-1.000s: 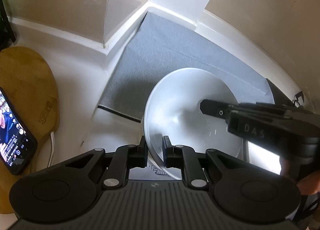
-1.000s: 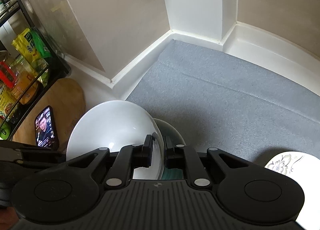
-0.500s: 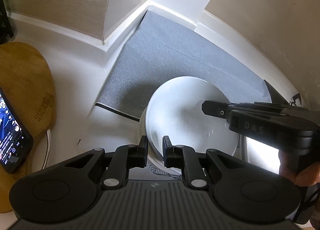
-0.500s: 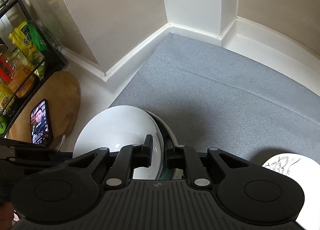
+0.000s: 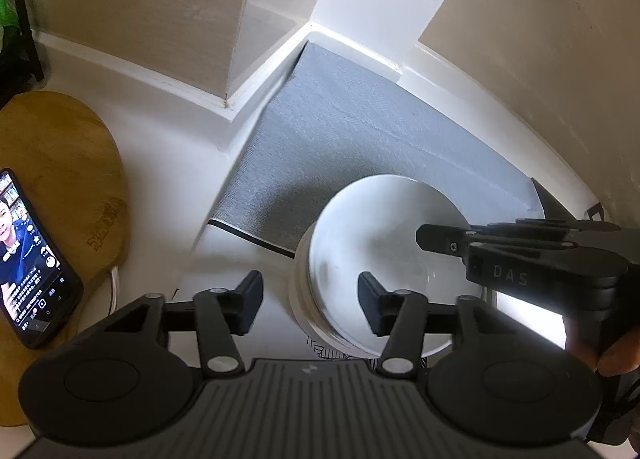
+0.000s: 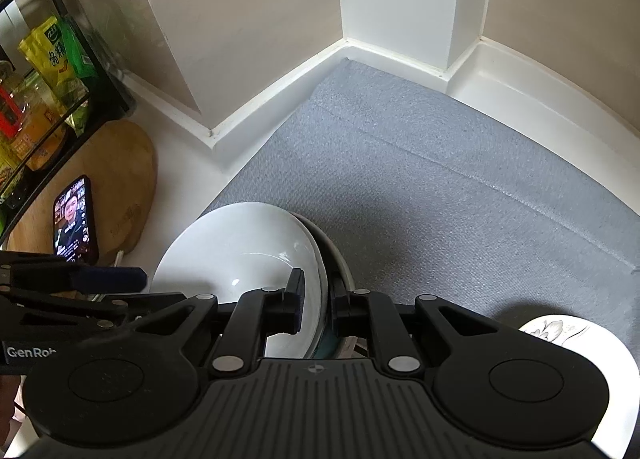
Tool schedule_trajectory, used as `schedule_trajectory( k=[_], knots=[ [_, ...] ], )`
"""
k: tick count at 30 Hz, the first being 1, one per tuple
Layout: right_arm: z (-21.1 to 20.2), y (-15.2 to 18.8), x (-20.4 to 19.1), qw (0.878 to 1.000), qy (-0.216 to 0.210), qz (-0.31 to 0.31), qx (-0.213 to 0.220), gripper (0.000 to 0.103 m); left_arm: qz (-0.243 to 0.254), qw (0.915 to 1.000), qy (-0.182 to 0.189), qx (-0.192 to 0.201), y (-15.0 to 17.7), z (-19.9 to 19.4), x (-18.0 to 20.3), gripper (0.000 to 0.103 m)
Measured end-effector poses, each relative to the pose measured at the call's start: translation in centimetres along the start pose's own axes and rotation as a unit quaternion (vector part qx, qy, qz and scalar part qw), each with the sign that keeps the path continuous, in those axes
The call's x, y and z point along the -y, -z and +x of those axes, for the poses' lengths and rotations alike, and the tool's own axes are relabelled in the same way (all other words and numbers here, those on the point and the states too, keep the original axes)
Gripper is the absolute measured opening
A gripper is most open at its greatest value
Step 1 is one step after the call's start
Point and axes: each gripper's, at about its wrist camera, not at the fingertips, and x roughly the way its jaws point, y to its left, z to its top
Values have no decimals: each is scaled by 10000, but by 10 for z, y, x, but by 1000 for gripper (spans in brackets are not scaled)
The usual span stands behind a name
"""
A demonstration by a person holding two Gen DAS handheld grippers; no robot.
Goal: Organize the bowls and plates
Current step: 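Lower the white bowl onto the stack and open both tools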
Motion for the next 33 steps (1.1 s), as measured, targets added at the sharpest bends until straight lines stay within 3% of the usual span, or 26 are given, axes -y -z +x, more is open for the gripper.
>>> schedule_trajectory(
  k=[8,12,17,33],
  knots=[
    [1,-1,-10,9994,168,-289,-61,18,-42,10000,11,-7,-2,2,-3,63],
    [1,-2,-14,9988,232,-409,-115,18,-14,10000,-15,69,-3,1,-3,76],
    [3,-10,-9,9992,69,-255,-299,23,46,9999,-40,111,-4,-1,-5,84],
    [3,-16,-32,9880,235,-1436,-526,32,52,9999,-63,57,-6,3,-11,88]
  ],
)
